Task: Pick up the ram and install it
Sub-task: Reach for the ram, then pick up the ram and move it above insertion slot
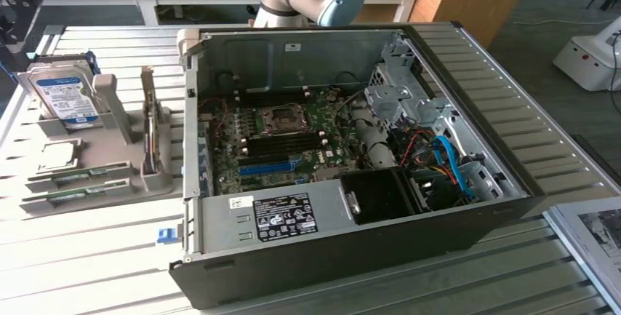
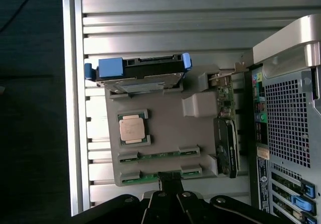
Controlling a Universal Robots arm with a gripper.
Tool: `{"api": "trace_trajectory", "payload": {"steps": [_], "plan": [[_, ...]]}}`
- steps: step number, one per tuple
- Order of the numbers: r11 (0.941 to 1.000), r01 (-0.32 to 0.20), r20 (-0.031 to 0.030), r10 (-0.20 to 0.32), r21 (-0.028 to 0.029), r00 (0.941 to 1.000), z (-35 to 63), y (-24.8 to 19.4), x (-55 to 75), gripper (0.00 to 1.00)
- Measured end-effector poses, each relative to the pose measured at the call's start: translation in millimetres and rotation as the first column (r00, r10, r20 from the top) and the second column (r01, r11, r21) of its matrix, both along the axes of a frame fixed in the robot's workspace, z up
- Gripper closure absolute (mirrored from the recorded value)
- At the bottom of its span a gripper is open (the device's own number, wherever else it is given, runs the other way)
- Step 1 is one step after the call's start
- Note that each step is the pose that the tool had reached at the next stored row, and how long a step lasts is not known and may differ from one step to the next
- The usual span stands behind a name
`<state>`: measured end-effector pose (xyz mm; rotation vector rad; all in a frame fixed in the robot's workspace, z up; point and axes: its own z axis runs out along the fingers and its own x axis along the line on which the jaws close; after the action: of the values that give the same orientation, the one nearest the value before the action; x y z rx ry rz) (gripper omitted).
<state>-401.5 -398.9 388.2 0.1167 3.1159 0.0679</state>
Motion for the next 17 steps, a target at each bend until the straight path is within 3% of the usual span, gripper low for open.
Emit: {"api": "trace_trajectory", "payload": {"steps": [17], "plan": [[1.0, 0.0, -0.0005, 0.0, 0.0, 1.0, -0.3, 0.0, -5.3, 0.9]]}}
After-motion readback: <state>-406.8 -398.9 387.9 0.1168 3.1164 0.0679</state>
